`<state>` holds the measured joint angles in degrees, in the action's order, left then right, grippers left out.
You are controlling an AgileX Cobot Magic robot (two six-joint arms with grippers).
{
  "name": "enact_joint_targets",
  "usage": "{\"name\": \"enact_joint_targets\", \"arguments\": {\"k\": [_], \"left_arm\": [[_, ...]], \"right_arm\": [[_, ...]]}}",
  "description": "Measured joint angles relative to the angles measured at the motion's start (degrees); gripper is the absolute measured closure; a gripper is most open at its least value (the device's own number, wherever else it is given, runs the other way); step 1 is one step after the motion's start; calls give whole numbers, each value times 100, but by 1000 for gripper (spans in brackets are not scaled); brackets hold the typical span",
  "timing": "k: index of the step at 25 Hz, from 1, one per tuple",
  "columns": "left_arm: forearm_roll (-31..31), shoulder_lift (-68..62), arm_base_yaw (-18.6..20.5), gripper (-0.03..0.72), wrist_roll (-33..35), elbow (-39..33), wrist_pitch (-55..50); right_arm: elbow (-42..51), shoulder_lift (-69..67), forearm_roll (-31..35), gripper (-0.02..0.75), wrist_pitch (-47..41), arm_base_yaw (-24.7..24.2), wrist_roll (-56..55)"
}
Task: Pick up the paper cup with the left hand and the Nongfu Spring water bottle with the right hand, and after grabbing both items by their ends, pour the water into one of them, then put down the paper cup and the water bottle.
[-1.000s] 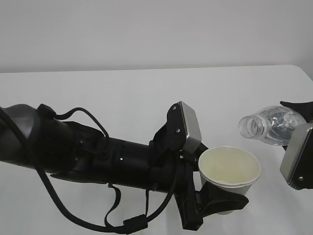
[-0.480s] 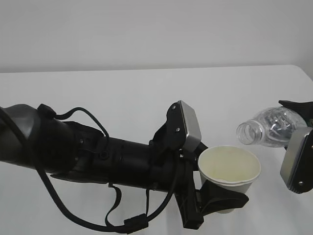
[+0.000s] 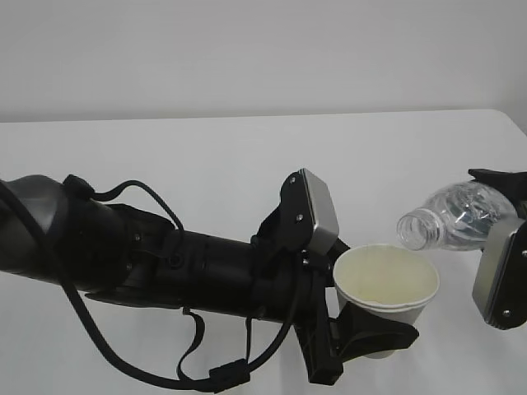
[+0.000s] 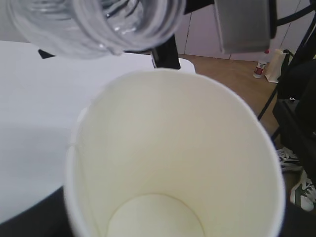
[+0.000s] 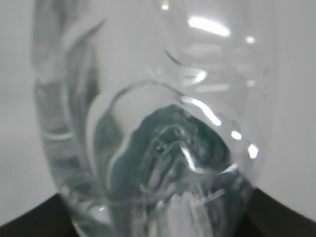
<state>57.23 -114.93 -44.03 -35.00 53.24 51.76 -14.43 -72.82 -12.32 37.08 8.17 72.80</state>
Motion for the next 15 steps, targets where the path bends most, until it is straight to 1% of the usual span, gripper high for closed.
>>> {"name": "enact_joint_targets", "arguments": {"k": [15], "left_arm": [[0, 0, 0, 207, 0, 0, 0]], "right_arm": [[-22, 0, 0, 310, 13, 0, 419]]}}
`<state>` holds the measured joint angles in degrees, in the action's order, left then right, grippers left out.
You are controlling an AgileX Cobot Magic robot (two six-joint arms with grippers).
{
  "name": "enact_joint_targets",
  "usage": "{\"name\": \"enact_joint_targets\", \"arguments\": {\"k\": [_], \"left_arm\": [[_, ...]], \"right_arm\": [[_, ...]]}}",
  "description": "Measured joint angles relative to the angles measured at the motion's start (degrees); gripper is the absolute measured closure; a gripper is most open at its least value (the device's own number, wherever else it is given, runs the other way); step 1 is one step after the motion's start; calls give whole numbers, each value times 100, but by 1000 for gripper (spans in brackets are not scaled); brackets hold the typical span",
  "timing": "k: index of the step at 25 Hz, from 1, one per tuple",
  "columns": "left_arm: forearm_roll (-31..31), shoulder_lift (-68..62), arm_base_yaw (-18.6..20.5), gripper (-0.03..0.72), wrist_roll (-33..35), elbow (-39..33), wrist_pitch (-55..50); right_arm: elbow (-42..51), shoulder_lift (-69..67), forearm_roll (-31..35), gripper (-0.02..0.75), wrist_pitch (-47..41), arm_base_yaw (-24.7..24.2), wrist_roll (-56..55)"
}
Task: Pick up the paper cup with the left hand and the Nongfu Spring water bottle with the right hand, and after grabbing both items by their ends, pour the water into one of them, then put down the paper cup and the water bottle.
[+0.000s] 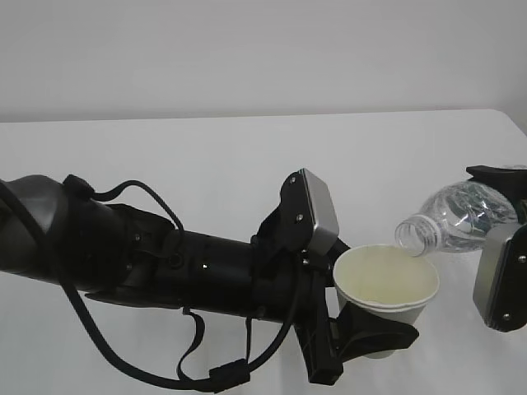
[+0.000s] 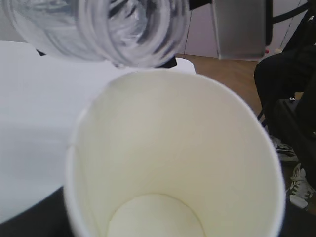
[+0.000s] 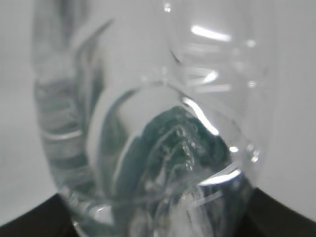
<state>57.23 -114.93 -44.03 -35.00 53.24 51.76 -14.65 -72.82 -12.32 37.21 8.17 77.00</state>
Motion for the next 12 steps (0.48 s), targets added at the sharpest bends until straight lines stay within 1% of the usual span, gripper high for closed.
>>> {"name": "enact_joint_targets", "arguments": {"k": [12], "left_arm": [[0, 0, 0, 207, 0, 0, 0]], "right_arm": [[-35, 0, -10, 310, 132, 0, 238]]}}
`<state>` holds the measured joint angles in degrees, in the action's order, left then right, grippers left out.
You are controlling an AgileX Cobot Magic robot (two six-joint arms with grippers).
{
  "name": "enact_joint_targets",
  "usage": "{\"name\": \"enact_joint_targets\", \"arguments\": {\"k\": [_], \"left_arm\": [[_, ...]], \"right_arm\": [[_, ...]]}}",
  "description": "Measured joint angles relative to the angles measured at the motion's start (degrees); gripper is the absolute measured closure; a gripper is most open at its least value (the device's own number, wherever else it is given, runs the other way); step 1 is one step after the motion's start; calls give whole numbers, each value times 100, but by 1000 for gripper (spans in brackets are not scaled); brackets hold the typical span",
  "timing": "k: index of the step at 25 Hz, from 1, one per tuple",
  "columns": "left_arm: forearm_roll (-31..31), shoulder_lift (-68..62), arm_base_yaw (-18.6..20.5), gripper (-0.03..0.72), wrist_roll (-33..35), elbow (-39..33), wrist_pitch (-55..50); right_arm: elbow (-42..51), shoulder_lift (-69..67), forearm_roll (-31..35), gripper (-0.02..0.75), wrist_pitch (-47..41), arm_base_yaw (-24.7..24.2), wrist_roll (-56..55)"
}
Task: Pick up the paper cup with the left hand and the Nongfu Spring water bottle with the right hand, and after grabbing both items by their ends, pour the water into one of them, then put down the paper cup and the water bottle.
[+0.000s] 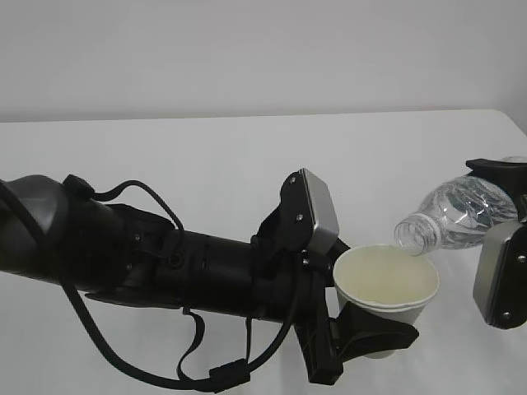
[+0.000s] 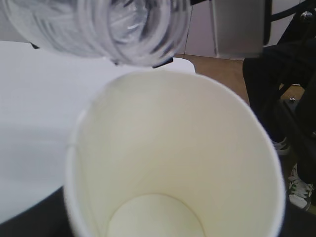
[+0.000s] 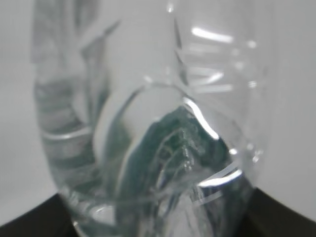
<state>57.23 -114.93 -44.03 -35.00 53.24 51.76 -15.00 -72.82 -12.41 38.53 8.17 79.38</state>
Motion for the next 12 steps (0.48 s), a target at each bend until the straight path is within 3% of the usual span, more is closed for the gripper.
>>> {"name": "enact_joint_targets", "arguments": {"k": [12], "left_arm": [[-72, 0, 0, 208, 0, 0, 0]], "right_arm": [[-40, 0, 0, 310, 152, 0, 121]]}}
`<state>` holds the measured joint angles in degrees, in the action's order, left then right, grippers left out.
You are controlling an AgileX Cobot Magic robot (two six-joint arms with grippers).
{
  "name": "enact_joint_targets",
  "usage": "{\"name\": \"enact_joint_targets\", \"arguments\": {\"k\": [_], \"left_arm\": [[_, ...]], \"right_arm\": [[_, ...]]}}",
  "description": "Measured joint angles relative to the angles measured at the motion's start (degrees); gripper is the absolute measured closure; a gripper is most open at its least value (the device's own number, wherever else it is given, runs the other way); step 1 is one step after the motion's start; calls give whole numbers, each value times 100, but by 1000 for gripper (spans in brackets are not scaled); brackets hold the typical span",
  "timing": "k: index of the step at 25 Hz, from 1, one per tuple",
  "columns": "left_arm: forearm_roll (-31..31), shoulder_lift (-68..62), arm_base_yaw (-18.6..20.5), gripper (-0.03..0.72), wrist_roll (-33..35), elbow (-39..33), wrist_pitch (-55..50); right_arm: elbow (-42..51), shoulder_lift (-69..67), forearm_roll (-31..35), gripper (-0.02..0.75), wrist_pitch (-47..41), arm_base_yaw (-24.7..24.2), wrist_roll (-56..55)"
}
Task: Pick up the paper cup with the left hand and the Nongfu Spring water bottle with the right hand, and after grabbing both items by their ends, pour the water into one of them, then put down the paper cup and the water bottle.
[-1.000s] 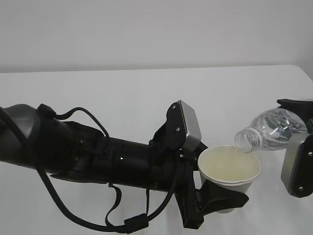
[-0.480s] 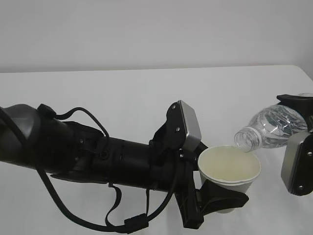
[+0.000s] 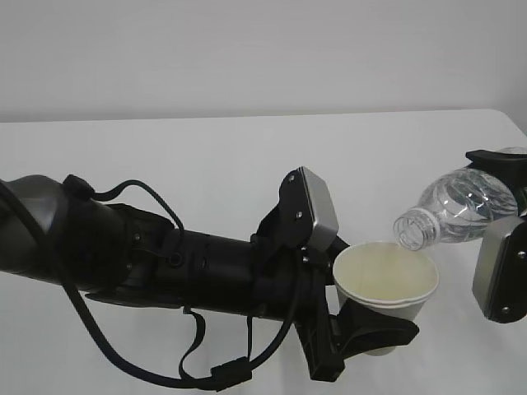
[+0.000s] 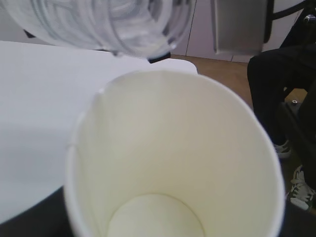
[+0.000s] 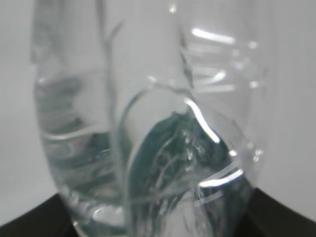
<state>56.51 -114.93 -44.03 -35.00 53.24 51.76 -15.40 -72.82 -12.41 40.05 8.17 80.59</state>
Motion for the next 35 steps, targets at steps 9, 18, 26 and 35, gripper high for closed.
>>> {"name": "enact_joint_targets", "arguments": {"k": [9, 18, 26, 35], "left_arm": [[-55, 0, 0, 208, 0, 0, 0], [-136, 0, 0, 208, 0, 0, 0], [-136, 0, 0, 209, 0, 0, 0], [-141, 0, 0, 212, 0, 0, 0]], "right_arm": [[0, 0, 0, 310, 7, 0, 36], [0, 0, 0, 310, 103, 0, 47], [0, 0, 0, 310, 130, 0, 67], [0, 0, -102, 310, 143, 0, 78]]}}
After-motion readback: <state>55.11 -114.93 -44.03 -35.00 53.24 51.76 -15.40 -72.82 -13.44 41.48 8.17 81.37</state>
